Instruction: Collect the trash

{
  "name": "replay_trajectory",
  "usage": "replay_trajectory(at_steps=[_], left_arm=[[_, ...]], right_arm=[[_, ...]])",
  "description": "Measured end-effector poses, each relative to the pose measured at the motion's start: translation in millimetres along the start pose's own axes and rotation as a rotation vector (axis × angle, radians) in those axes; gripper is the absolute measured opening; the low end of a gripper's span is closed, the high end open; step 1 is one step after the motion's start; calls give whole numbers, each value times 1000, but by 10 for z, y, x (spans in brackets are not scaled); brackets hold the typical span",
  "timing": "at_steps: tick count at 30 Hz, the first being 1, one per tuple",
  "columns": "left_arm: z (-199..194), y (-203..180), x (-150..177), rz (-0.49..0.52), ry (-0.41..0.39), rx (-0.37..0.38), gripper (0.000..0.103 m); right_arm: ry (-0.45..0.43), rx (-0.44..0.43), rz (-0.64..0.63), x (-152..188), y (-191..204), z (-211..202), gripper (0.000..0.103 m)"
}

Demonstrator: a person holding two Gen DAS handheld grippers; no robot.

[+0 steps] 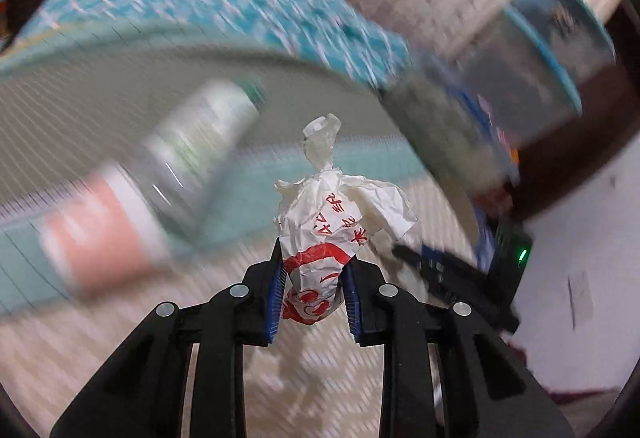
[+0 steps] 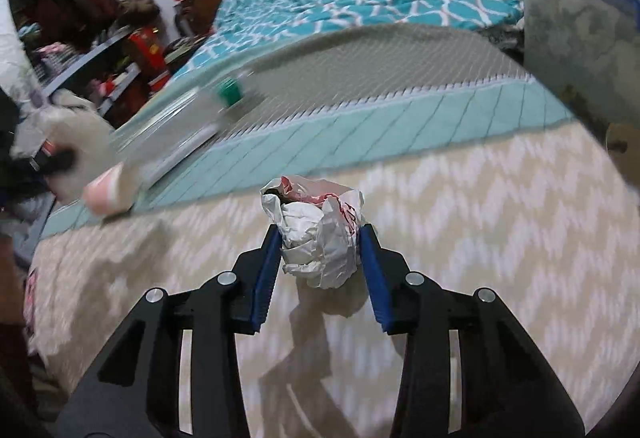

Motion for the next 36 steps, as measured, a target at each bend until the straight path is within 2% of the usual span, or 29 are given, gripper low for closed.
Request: replay_trajectory(at_steps=[5, 10, 13, 14, 15, 16, 17, 23, 36], left_arm=[[352, -347, 581, 54, 104, -25, 24], [379, -510, 877, 114, 102, -109, 27], [358, -509, 959, 118, 94, -147, 32], [353, -503, 964, 121, 85, -163, 38], [269, -438, 998, 124, 80, -180, 51], [234, -417, 1008, 124, 72, -203, 59], [182, -415, 1018, 121, 59, -213, 67], [34, -403, 1031, 128, 36, -224, 70], [157, -402, 1070, 126, 66, -238, 71]], right_arm=[[-7, -25, 0, 395, 119, -388, 42], [-24, -36, -23, 702, 270, -657, 43], [-28, -48, -37, 806, 349, -738, 48], [-33, -43, -45, 826, 375, -751, 53], [-37, -39, -50, 840, 394, -761, 56], [-42, -41, -52, 843, 411, -773, 65], [-49, -45, -52, 846, 426, -791, 69], [-67, -21, -83, 861, 490, -823, 78], [-50, -11, -61, 835, 430, -710, 80]])
Point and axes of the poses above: each gripper's, at about its wrist camera, not at the fingertips, and z roughly the way its jaws point, y to its left, x to its underside, the point moved 2 cm from there along z, roughly the way its jaws point, and after that the axes turned 9 degrees about -y, right-handed, at the moved point
